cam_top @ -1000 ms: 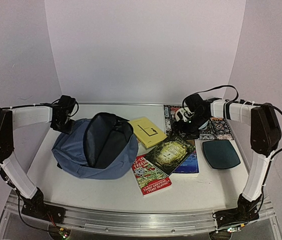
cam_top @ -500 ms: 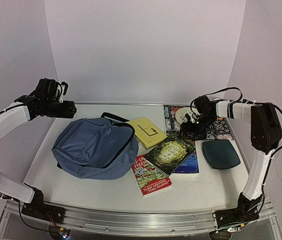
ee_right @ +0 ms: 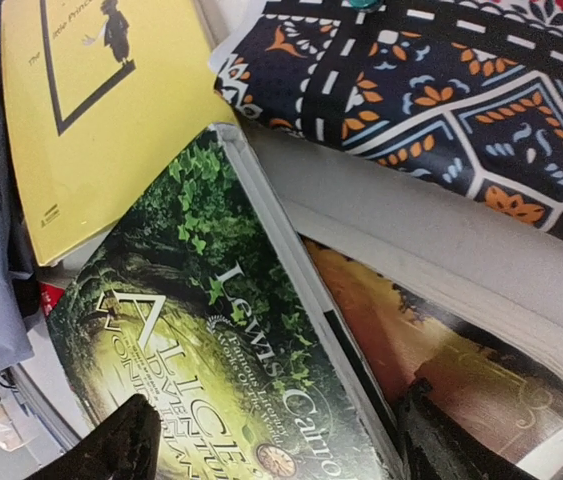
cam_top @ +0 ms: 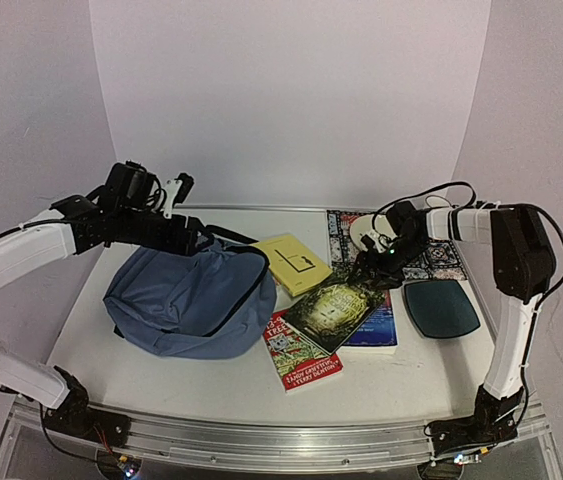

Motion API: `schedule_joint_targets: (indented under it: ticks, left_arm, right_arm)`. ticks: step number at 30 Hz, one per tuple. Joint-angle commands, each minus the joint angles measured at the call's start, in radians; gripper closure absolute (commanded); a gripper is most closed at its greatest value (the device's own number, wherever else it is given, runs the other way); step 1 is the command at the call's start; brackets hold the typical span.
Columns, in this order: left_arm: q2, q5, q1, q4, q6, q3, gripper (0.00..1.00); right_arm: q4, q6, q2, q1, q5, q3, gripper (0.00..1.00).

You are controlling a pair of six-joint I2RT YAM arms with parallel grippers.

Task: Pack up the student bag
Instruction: Adjust the book.

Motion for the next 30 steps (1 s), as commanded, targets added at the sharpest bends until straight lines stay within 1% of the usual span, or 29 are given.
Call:
schedule_joint_targets:
  ticks: [1, 4, 6, 8, 10, 11, 12, 14, 16, 20, 23, 25, 29, 30]
  left_arm:
    - [0.032, 0.035, -0.074, 0.070, -0.024, 0.029, 0.26]
    - [0.072, 0.028, -0.141, 0.083, -0.026, 0.052, 0.26]
    - [0.108, 0.018, -0.180, 0.086, -0.029, 0.072, 0.26]
    - [0.144, 0.011, -0.222, 0.091, -0.031, 0.103, 0.26]
    - [0.173, 0.008, -0.244, 0.096, -0.034, 0.122, 0.26]
    - [0.202, 0.006, -0.263, 0.101, -0.034, 0.144, 0.26]
    - [0.218, 0.007, -0.273, 0.102, -0.035, 0.155, 0.26]
    - [0.240, 0.009, -0.281, 0.104, -0.034, 0.173, 0.26]
    - [0.280, 0.007, -0.291, 0.105, -0.034, 0.197, 0.25]
    - [0.352, 0.028, -0.313, 0.105, -0.031, 0.256, 0.25]
    - [0.413, 0.046, -0.334, 0.105, -0.027, 0.306, 0.25]
    - [0.470, 0.061, -0.351, 0.105, -0.028, 0.345, 0.25]
    - [0.545, 0.059, -0.358, 0.102, -0.032, 0.394, 0.25]
    - [0.570, 0.054, -0.358, 0.099, -0.030, 0.409, 0.25]
  right_arm:
    - [-0.092, -0.009, 0.062, 0.009, -0.159, -0.057, 0.24]
    - [-0.092, -0.011, 0.041, 0.008, -0.191, -0.065, 0.33]
    - [-0.093, -0.004, 0.029, 0.009, -0.186, -0.061, 0.35]
    - [-0.090, 0.018, -0.006, 0.009, -0.146, -0.062, 0.35]
    - [-0.089, 0.038, -0.040, 0.009, -0.078, -0.068, 0.33]
    - [-0.086, 0.078, -0.086, 0.009, 0.007, -0.078, 0.30]
    - [-0.084, 0.095, -0.118, 0.009, 0.035, -0.086, 0.30]
    - [-0.074, 0.122, -0.148, 0.008, 0.050, -0.107, 0.29]
    - [-0.048, 0.183, -0.197, 0.008, 0.075, -0.172, 0.28]
    - [0.067, 0.323, -0.283, 0.013, 0.039, -0.305, 0.28]
    - [0.122, 0.413, -0.342, 0.023, 0.051, -0.379, 0.28]
    - [0.209, 0.506, -0.401, 0.039, 0.052, -0.448, 0.28]
    - [0.290, 0.632, -0.472, 0.069, 0.080, -0.518, 0.28]
    - [0.339, 0.667, -0.487, 0.081, 0.092, -0.538, 0.28]
